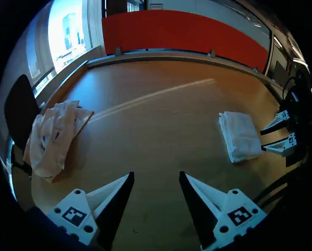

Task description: Fold towel

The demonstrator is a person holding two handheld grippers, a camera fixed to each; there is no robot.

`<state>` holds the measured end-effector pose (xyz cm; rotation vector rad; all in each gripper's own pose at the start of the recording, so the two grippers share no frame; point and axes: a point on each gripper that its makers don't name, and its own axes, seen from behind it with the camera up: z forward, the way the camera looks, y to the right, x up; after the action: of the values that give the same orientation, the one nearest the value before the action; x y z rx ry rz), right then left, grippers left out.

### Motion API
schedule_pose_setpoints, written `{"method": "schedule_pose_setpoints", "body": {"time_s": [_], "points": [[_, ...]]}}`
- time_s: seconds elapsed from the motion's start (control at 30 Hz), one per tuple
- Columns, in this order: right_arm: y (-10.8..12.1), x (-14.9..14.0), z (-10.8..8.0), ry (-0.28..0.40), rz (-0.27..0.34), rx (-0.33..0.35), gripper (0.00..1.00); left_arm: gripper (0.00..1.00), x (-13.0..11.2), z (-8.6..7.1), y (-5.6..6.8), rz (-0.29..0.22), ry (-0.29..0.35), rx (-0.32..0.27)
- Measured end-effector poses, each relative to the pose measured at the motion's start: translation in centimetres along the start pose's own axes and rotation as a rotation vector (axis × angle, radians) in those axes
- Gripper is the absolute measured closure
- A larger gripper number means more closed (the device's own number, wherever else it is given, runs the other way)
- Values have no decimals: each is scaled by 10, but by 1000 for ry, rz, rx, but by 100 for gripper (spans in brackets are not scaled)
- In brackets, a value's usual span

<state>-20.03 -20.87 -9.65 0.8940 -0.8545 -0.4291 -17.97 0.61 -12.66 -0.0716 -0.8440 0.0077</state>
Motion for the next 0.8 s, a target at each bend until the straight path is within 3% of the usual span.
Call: {"method": "schedule_pose_setpoints", "body": {"time_s": [0.8], "points": [[-6,-52,3,-63,56,-28,28,21,-2,0,5,4,-3,-6]]}}
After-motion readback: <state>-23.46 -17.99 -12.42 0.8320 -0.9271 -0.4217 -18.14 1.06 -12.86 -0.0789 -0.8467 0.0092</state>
